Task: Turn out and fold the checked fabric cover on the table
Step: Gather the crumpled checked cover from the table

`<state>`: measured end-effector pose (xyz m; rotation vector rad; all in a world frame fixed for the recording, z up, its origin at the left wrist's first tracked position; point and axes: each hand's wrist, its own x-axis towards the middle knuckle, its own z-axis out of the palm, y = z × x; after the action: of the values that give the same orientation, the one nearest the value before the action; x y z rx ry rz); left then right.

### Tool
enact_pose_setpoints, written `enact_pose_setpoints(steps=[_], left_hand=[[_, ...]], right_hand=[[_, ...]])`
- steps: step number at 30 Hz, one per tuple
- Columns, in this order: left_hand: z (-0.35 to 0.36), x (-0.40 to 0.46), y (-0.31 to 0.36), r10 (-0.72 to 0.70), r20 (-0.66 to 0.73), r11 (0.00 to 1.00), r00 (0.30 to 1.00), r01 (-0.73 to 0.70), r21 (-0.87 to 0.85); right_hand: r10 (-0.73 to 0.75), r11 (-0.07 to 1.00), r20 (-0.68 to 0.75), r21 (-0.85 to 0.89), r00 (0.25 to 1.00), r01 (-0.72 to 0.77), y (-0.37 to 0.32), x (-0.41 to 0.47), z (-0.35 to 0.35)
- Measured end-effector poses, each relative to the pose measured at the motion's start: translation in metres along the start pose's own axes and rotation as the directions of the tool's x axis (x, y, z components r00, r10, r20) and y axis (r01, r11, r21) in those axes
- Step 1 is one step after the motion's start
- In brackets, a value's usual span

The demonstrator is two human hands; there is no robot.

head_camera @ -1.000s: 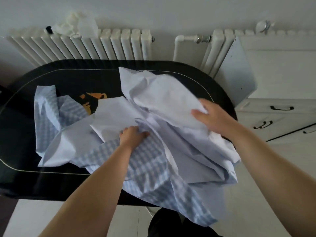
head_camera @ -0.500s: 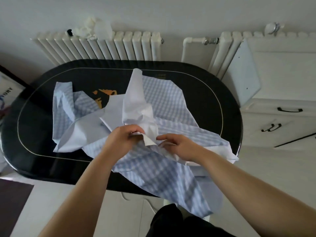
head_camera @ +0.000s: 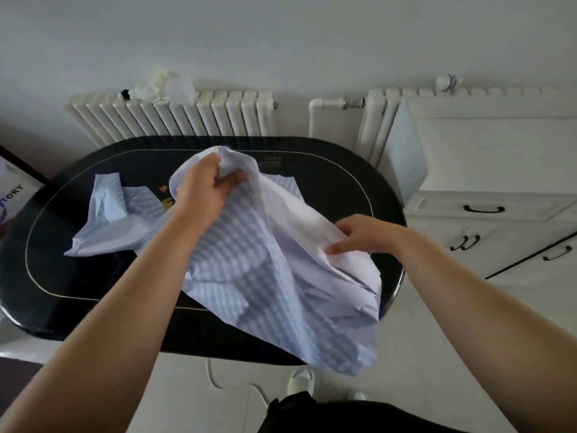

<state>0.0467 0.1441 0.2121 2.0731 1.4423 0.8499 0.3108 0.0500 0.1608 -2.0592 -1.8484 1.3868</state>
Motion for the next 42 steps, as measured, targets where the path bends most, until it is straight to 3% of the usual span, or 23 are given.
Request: enact_pose_setpoints(steps=[3,7,8,10,12,13,14,17,18,21,23,25,26,27,28,29,31,33,36,38,42], left_hand=[[-0.006,0.010,0.022,-0.070,-0.173,0.993,0.983,0.051,-0.111],[-0.008,0.025,0.041,-0.097,-0.214,0.988,0.972,0.069,-0.135],[-0.009,0.029,0.043,-0.104,-0.211,0.990,0.972,0.080,-0.120],[-0.009,0.033,0.047,-0.106,-0.205,0.991,0.973,0.088,-0.099],[-0.008,0.033,0.050,-0.087,-0.182,0.988,0.979,0.061,-0.140],[-0.007,0.032,0.052,-0.065,-0.169,0.987,0.983,0.038,-0.158],[-0.005,0.030,0.055,-0.031,-0.158,0.986,0.987,0.005,-0.167],[0.009,0.019,0.070,0.049,-0.068,0.995,0.996,-0.055,-0.088],[0.017,0.011,0.078,0.039,-0.013,0.998,0.999,-0.040,-0.040],[0.041,-0.013,0.083,-0.019,0.149,1.000,0.989,0.021,-0.015],[0.056,-0.026,0.076,-0.078,0.188,0.992,0.979,0.094,-0.079],[0.070,-0.040,0.070,-0.179,0.178,0.969,0.968,0.205,-0.139],[0.077,-0.046,0.065,-0.221,0.172,0.954,0.960,0.249,-0.168],[0.083,-0.053,0.062,-0.246,0.172,0.939,0.954,0.278,-0.201],[0.088,-0.059,0.058,-0.261,0.176,0.927,0.949,0.297,-0.229],[0.091,-0.066,0.054,-0.271,0.184,0.916,0.945,0.312,-0.253],[0.093,-0.076,0.048,-0.297,0.227,0.891,0.928,0.355,-0.282],[0.091,-0.085,0.042,-0.318,0.294,0.880,0.901,0.396,-0.263],[0.085,-0.098,0.032,-0.300,0.424,0.880,0.855,0.420,-0.223],[0.078,-0.106,0.024,-0.259,0.480,0.855,0.838,0.430,-0.290],[0.066,-0.118,0.013,-0.334,0.452,0.723,0.827,0.532,-0.441]], right_hand=[[0.083,0.995,-0.009,-0.049,0.996,-0.084,0.039,-0.005,0.012],[0.094,0.995,-0.323,0.051,0.942,-0.082,0.054,-0.014,-0.004],[0.076,0.997,-0.466,0.055,0.881,-0.057,0.053,-0.019,-0.020],[0.034,0.996,-0.740,0.080,0.672,0.037,0.045,-0.035,-0.063],[0.016,0.974,-0.904,0.111,0.427,0.199,0.027,-0.053,-0.108],[0.002,0.960,-0.927,0.106,0.374,0.259,0.017,-0.059,-0.127],[-0.037,0.958,-0.920,0.080,0.391,0.277,0.010,-0.063,-0.142],[-0.192,0.980,-0.719,-0.180,0.668,0.088,0.011,-0.065,-0.157],[-0.182,0.971,-0.700,-0.240,0.691,0.012,0.018,-0.067,-0.154],[-0.096,0.973,-0.785,-0.204,0.612,-0.110,0.058,-0.081,-0.131],[-0.017,0.984,-0.761,-0.129,0.648,-0.126,0.101,-0.083,-0.104],[0.140,0.923,-0.536,-0.233,0.833,-0.306,0.144,-0.076,-0.079],[0.276,0.849,-0.351,-0.347,0.895,-0.398,0.155,-0.077,-0.068],[0.389,0.783,-0.209,-0.439,0.897,-0.441,0.163,-0.075,-0.057],[0.459,0.726,-0.128,-0.516,0.879,-0.454,0.161,-0.073,-0.051],[0.460,0.735,-0.102,-0.514,0.882,-0.442,0.155,-0.068,-0.047],[0.274,0.844,-0.243,-0.403,0.931,-0.353,0.128,-0.058,-0.044],[0.031,0.955,-0.432,-0.253,0.901,-0.154,0.094,-0.040,-0.041],[-0.108,0.994,-0.377,-0.028,0.920,0.106,0.041,-0.010,-0.030],[-0.094,0.996,-0.262,-0.037,0.960,0.087,0.022,0.009,-0.018],[0.128,0.992,-0.082,0.004,0.988,-0.128,0.041,0.034,0.008]])
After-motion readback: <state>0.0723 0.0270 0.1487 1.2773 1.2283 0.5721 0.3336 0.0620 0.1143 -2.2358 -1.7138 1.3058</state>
